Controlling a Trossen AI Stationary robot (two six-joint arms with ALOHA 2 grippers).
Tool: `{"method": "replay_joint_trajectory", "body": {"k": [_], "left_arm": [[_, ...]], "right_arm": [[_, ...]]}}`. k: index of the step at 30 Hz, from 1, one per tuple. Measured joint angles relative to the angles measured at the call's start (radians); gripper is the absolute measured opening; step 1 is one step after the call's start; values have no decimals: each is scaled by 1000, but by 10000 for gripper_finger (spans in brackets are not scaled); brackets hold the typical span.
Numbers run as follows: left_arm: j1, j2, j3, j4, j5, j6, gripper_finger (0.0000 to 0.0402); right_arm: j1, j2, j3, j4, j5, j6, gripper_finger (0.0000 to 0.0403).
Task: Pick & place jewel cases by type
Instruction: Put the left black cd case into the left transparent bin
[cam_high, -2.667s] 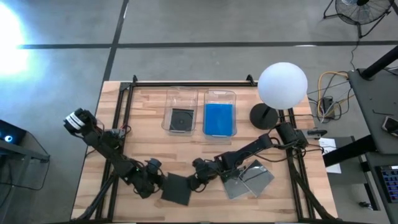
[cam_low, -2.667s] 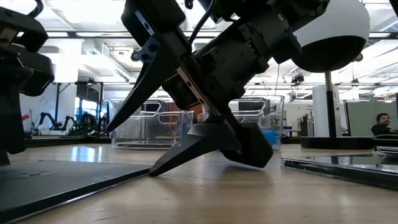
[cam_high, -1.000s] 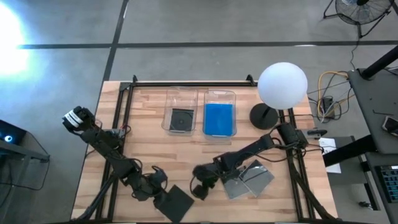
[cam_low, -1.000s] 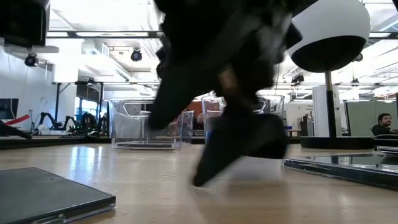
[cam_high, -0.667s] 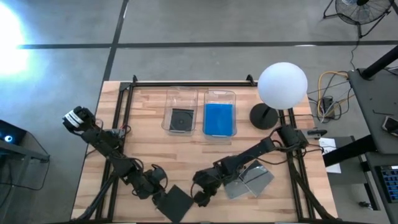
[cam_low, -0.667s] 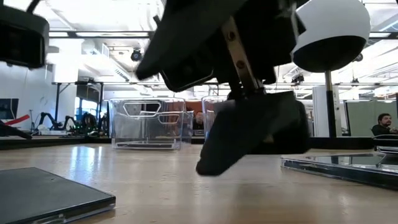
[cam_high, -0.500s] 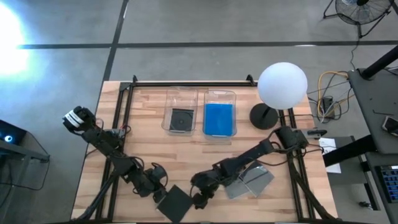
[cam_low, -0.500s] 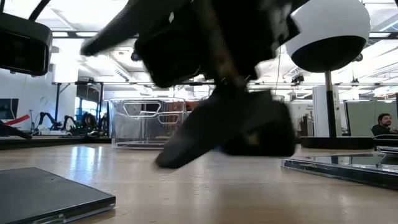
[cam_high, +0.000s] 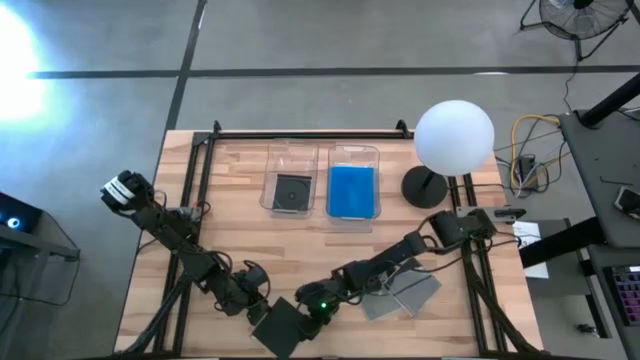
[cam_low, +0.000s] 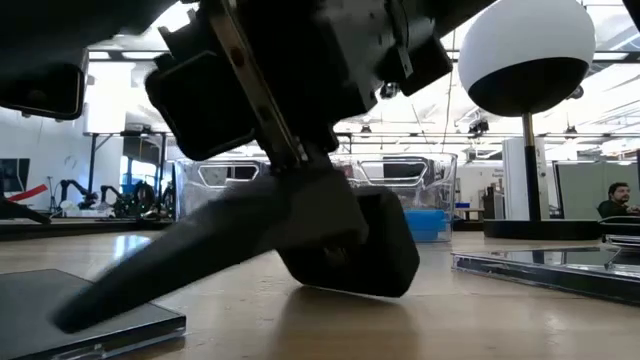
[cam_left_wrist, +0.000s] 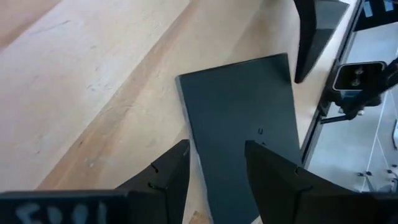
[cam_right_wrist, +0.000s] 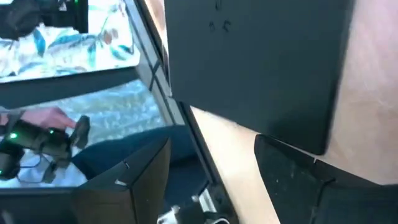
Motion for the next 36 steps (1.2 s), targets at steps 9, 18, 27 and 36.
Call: {"method": "replay_joint_trajectory", "body": {"k": [9, 18, 27, 36], "left_arm": [[-1, 7, -1, -75, 32, 7, 135], [-2, -2, 1, -71, 56, 7, 135], [-8, -64, 47, -368, -57, -60, 135], [70, -72, 78, -627, -122, -71, 135]], "right_arm": [[-27, -7, 5, -75, 296, -6, 228], [-47, -119, 4, -156, 513, -195, 228], [-55, -179, 5, -393, 532, -191, 228], [-19, -131, 5, -317, 292, -95, 228]]}}
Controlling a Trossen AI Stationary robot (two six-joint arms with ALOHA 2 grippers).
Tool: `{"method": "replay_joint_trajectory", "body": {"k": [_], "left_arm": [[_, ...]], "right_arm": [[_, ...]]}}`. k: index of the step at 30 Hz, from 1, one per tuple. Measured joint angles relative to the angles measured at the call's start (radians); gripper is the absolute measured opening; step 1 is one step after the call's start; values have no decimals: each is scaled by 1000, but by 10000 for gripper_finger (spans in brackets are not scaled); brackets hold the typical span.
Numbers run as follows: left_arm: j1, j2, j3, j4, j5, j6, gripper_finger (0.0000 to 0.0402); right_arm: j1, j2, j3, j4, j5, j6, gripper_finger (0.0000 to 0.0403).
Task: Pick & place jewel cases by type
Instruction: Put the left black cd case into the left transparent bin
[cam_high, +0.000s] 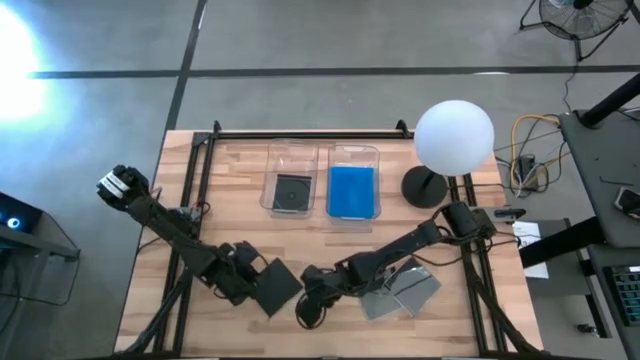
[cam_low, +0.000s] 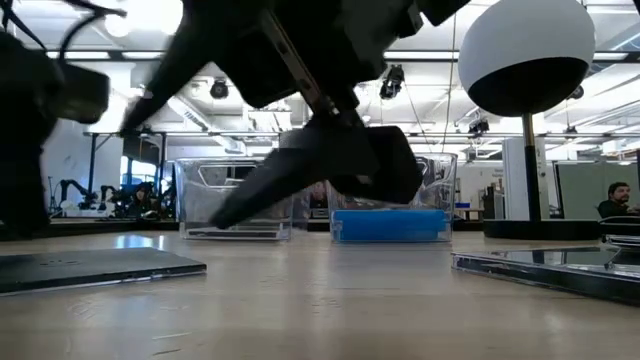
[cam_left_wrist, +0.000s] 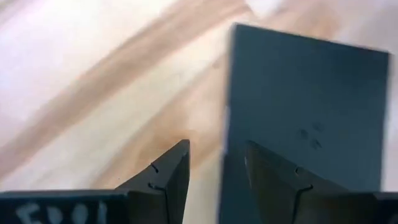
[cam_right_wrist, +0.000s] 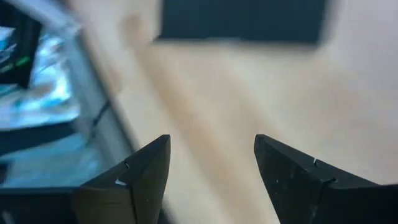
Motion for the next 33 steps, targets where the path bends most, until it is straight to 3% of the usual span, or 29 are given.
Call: {"method": "replay_joint_trajectory", "body": {"k": [6, 13, 17, 24, 33], "left_arm": [[61, 0, -45, 125, 89, 67, 135], [32, 16, -69, 227, 162, 49, 135], [15, 20, -71, 273, 172, 39, 135], [13, 33, -74, 495, 181, 14, 135], [-3, 129, -73, 569, 217, 21, 135]], "right_arm": [[0, 65, -1, 71, 10, 98, 228], [-11, 91, 4, 86, 81, 200, 228], [-20, 93, 3, 84, 98, 203, 228], [-40, 95, 2, 84, 101, 198, 228], [-47, 99, -4, 158, 144, 128, 228]]}}
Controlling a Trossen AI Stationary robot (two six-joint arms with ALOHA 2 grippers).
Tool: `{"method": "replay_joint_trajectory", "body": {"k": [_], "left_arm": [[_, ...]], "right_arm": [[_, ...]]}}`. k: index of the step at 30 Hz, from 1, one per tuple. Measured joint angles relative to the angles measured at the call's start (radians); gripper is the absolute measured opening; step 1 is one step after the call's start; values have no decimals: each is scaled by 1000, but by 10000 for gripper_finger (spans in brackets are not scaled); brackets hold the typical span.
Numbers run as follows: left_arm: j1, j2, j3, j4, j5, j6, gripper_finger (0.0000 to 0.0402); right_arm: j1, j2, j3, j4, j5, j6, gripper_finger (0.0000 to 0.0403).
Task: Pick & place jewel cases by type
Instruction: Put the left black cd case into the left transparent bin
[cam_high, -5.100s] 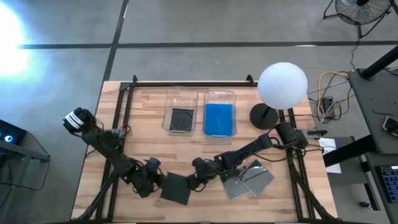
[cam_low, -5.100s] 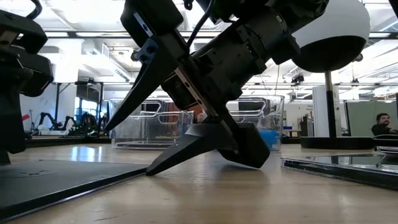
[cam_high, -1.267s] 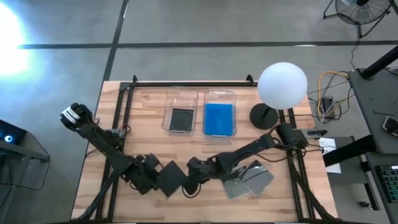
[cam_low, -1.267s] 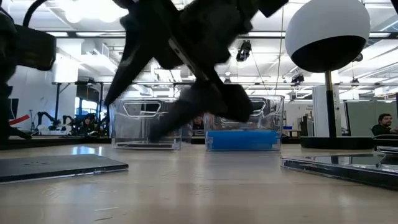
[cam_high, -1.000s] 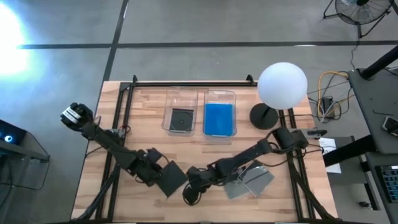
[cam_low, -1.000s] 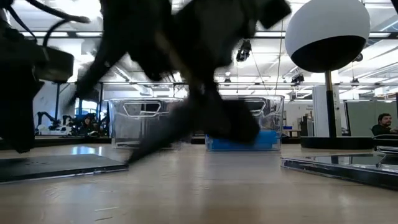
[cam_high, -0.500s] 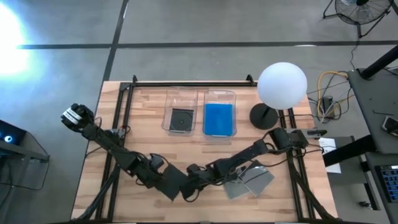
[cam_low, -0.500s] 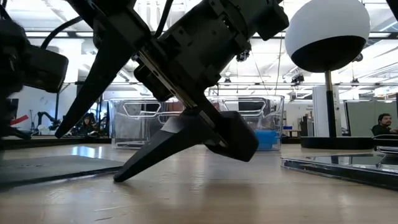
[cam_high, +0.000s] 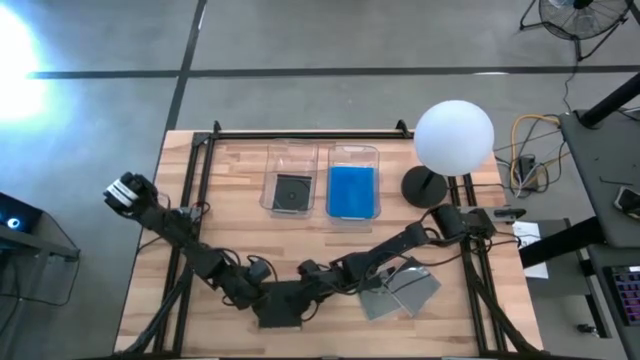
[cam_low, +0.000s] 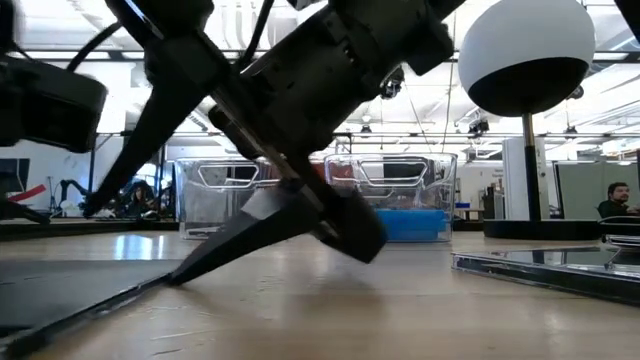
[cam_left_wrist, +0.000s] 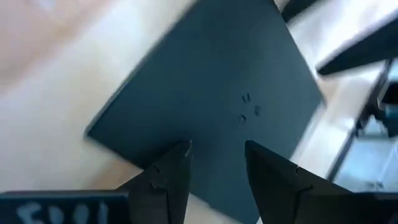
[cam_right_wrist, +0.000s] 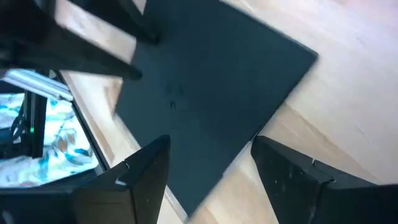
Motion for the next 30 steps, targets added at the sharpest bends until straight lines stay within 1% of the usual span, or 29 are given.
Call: {"method": "replay_joint_trajectory", "body": {"k": [3, 6, 10, 13, 17, 19, 22, 27, 28, 30], "left_arm": [[-10, 14, 0, 13, 31, 4, 135], [-14, 2, 1, 19, 43, 10, 135], [-18, -36, -3, 6, 14, 39, 135], [-23, -68, -3, 8, -25, 59, 135], [-29, -84, -4, -3, -28, 77, 135], [-31, -94, -2, -8, -27, 86, 135], [-35, -115, 24, -112, -25, 101, 135], [-64, -169, 135, -521, -24, 90, 135], [-78, -174, 151, -574, -8, 77, 135], [-107, -176, 160, -608, 51, 47, 135]], "right_arm": [[-2, 5, -1, 61, 13, -34, 228], [-7, 6, 3, 76, 29, -46, 229], [-10, 6, 5, 117, 23, -89, 229], [-5, -4, 8, 181, -29, -130, 228], [-4, -9, 10, 303, -102, -167, 228], [-5, -10, 10, 330, -106, -174, 228], [-5, -10, 10, 324, -106, -173, 228], [-2, -10, 10, 200, -106, -83, 228], [-3, -10, 10, 171, -116, -68, 228], [0, -10, 10, 133, -148, -56, 228]]}}
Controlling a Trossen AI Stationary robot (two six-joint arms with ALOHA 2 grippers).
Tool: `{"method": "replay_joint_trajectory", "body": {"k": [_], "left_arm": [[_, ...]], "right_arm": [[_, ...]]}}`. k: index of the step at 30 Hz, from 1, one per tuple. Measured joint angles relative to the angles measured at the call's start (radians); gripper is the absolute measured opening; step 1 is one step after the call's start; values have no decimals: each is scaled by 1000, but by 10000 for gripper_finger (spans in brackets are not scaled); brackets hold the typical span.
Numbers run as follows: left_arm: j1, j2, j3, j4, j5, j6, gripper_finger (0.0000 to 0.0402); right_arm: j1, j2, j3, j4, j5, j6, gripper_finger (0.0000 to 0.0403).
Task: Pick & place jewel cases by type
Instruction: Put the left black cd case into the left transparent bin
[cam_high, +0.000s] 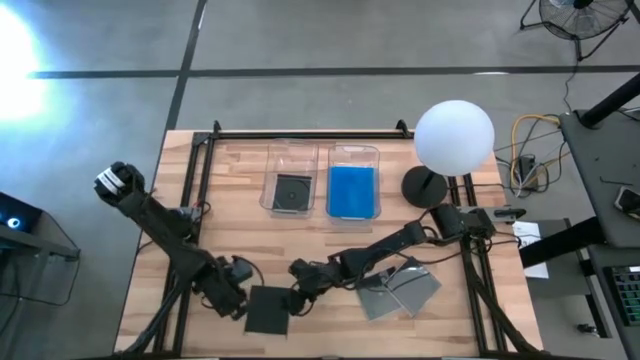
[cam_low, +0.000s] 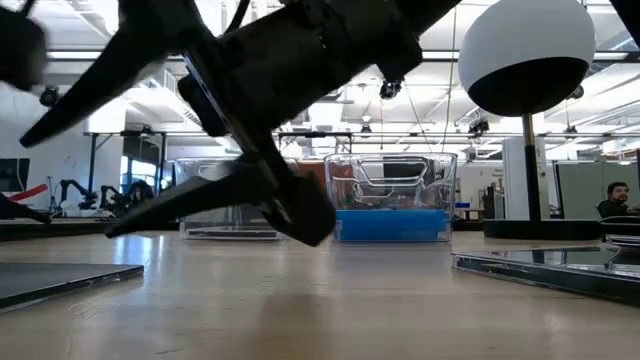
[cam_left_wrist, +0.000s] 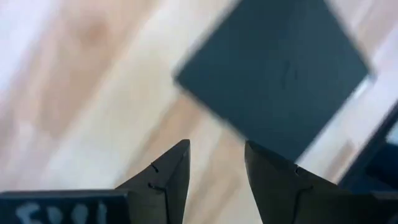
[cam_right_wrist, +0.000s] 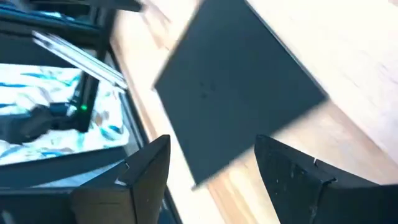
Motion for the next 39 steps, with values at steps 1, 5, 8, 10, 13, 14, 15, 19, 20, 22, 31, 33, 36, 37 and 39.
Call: {"method": "replay_joint_trajectory", "body": {"k": [1, 5, 8, 10, 13, 14, 15, 19, 20, 22, 31, 33, 36, 37, 39], "left_arm": [[-16, 3, -2, 9, 30, -24, 135], [-79, 31, -28, 127, 53, -111, 135], [-93, 65, -63, 253, 52, -161, 135], [-93, 92, -83, 335, 52, -174, 135], [-93, 134, -88, 373, 52, -176, 135], [-93, 146, -88, 378, 52, -174, 135], [-93, 154, -88, 382, 52, -169, 135], [-90, 186, -89, 399, 35, -161, 135], [-88, 189, -89, 404, 26, -161, 135], [-81, 193, -90, 418, 9, -161, 136], [-24, 200, -94, 561, -82, -113, 135], [-22, 201, -95, 563, -79, -113, 135], [-23, 202, -99, 568, -80, -113, 135], [-24, 202, -100, 569, -81, -112, 135], [-24, 202, -100, 570, -79, -110, 135]], "right_arm": [[2, 0, 0, -12, -12, 5, 228], [15, -1, 0, -40, -19, 57, 228], [15, 6, 0, -53, -18, 105, 228], [12, 12, 0, -58, -12, 125, 228], [12, 13, 0, -72, -10, 132, 228], [13, 13, 0, -74, -10, 135, 228], [14, 13, 0, -80, -9, 136, 228], [14, 13, 1, -118, 8, 142, 228], [13, 13, 1, -115, 9, 142, 228], [14, 13, 1, -113, 12, 141, 228], [14, 29, 1, -98, 7, 151, 228], [13, 30, 1, -98, -6, 154, 228], [13, 27, 1, -91, -7, 135, 228], [13, 26, 0, -87, -7, 125, 228], [14, 17, -2, -82, -8, 101, 228]]}}
